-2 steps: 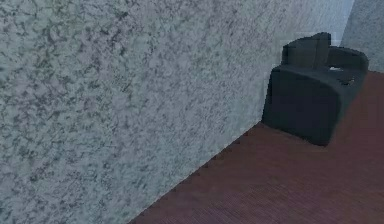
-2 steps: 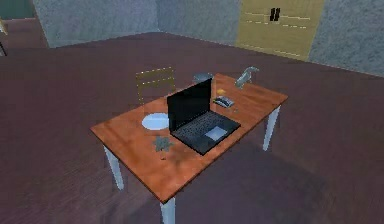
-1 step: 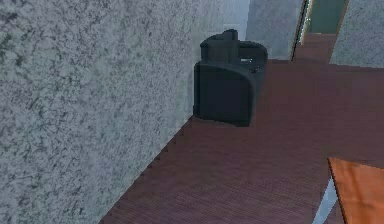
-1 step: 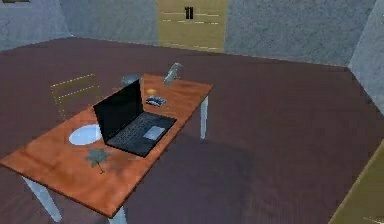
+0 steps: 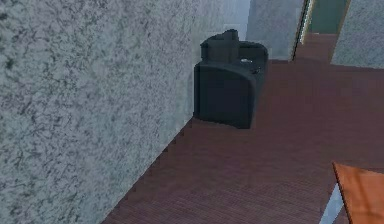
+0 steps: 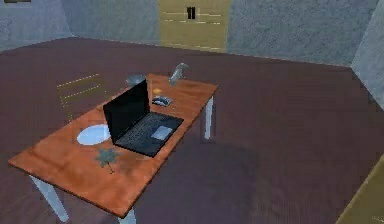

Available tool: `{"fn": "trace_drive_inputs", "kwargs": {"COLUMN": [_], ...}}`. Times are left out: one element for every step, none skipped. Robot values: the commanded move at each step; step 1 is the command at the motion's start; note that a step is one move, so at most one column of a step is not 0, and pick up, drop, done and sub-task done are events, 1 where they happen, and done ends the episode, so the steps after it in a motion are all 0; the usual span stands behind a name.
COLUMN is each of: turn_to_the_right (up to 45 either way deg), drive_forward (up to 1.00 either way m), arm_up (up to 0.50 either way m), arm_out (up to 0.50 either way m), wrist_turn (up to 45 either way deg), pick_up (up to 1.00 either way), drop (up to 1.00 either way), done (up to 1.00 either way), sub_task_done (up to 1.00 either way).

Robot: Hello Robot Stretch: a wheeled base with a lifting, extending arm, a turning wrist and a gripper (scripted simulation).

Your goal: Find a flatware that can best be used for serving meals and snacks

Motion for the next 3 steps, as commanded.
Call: {"fn": "trace_drive_inputs", "kwargs": {"turn_to_the_right": [45.0,15.0,0.0], "drive_forward": [0.0,0.0,0.0], "arm_up": [0.0,0.0,0.0], "arm_out": [0.0,0.0,0.0], "wrist_turn": [0.0,0.0,0.0], "pick_up": [0.0,0.0,0.0], "drop": [0.0,0.0,0.0], "done": [0.0,0.0,1.0], "sub_task_done": [0.0,0.0,0.0]}}
